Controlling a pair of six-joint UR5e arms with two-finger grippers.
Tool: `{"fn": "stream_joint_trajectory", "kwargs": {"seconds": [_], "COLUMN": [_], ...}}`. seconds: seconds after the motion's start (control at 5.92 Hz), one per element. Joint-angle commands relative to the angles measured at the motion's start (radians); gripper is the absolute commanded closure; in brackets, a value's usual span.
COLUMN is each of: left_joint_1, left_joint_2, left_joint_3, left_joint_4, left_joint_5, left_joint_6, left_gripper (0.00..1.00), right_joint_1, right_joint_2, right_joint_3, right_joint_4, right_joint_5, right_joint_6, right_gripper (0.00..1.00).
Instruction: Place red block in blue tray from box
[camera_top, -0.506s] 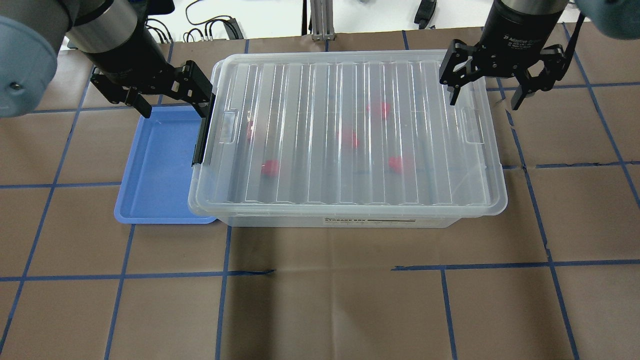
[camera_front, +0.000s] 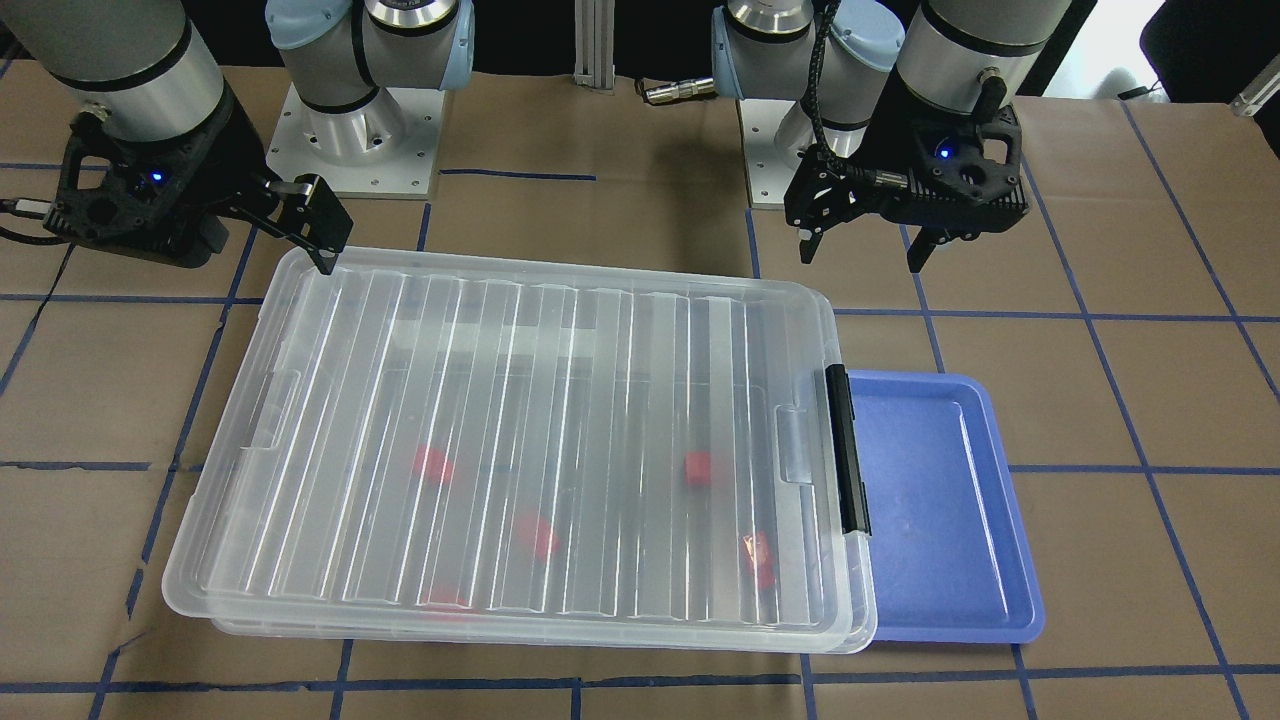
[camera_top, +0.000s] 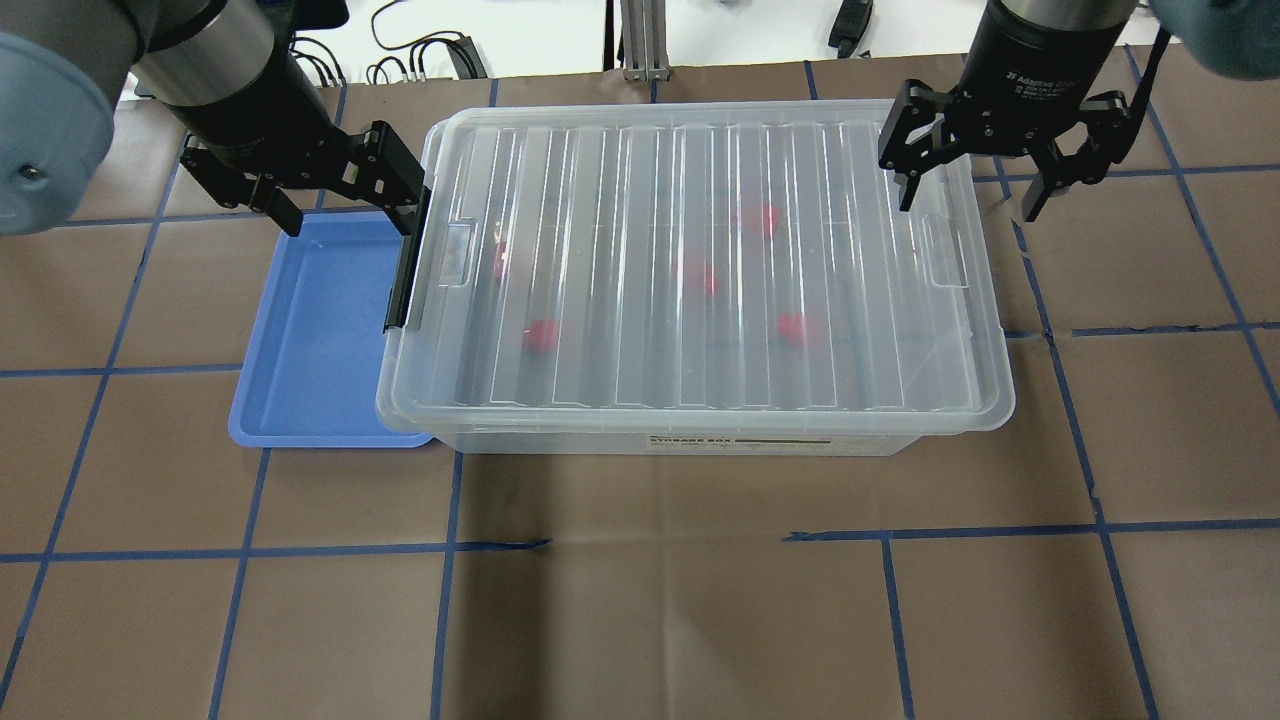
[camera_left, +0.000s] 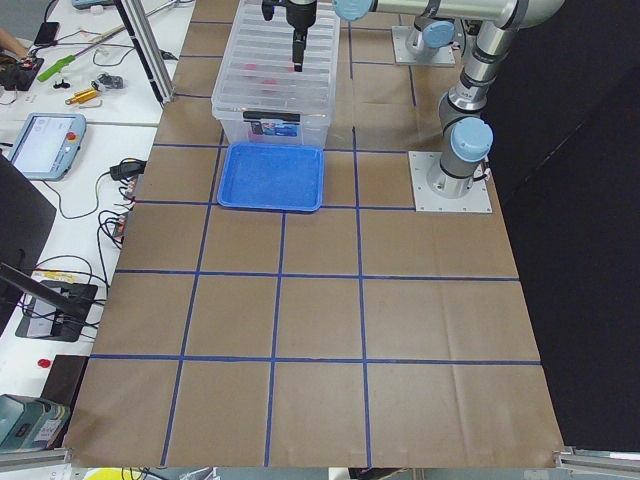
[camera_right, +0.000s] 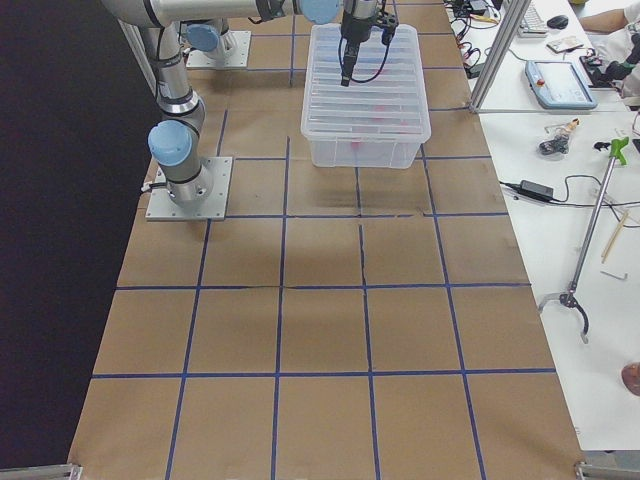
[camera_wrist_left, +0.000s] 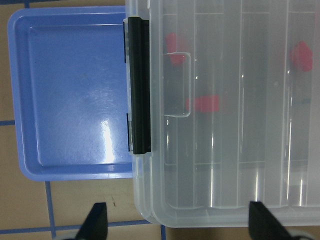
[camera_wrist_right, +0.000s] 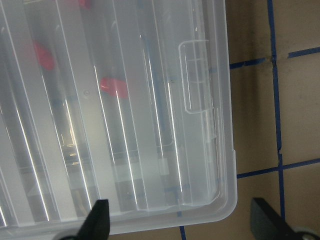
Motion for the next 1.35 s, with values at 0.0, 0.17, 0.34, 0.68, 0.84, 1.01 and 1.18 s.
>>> {"fn": "stream_joint_trajectory", "kwargs": {"seconds": [0.0, 0.17, 0.34, 0.68, 0.84, 1.01, 1.18], "left_joint_1": [0.000, 0.000, 0.000, 0.000, 0.000, 0.000, 0.000], "left_joint_2": [0.000, 0.000, 0.000, 0.000, 0.000, 0.000, 0.000], "left_joint_3": [0.000, 0.000, 0.000, 0.000, 0.000, 0.000, 0.000], "left_joint_4": [0.001, -0.001, -0.001, -0.001, -0.001, -0.001, -0.001], "left_joint_5": [0.000, 0.000, 0.000, 0.000, 0.000, 0.002, 0.002], "left_joint_6": [0.001, 0.001, 0.001, 0.000, 0.001, 0.001, 0.003], "left_gripper": [0.02, 0.02, 0.02, 0.02, 0.02, 0.02, 0.02], "right_joint_1": [0.000, -0.020, -0.088, -0.193, -0.198, -0.198, -0.225], "right_joint_2": [0.002, 0.024, 0.034, 0.023, 0.021, 0.021, 0.021], "right_joint_3": [0.002, 0.023, 0.105, 0.373, 0.432, 0.434, 0.431], "right_joint_4": [-0.004, -0.020, -0.128, -0.447, -0.533, -0.538, -0.546], "right_joint_5": [0.000, -0.013, -0.012, -0.007, -0.013, -0.015, -0.016], "right_joint_6": [-0.012, -0.064, -0.156, -0.265, -0.269, -0.272, -0.343], "right_gripper": [0.00, 0.00, 0.00, 0.00, 0.00, 0.00, 0.00]}}
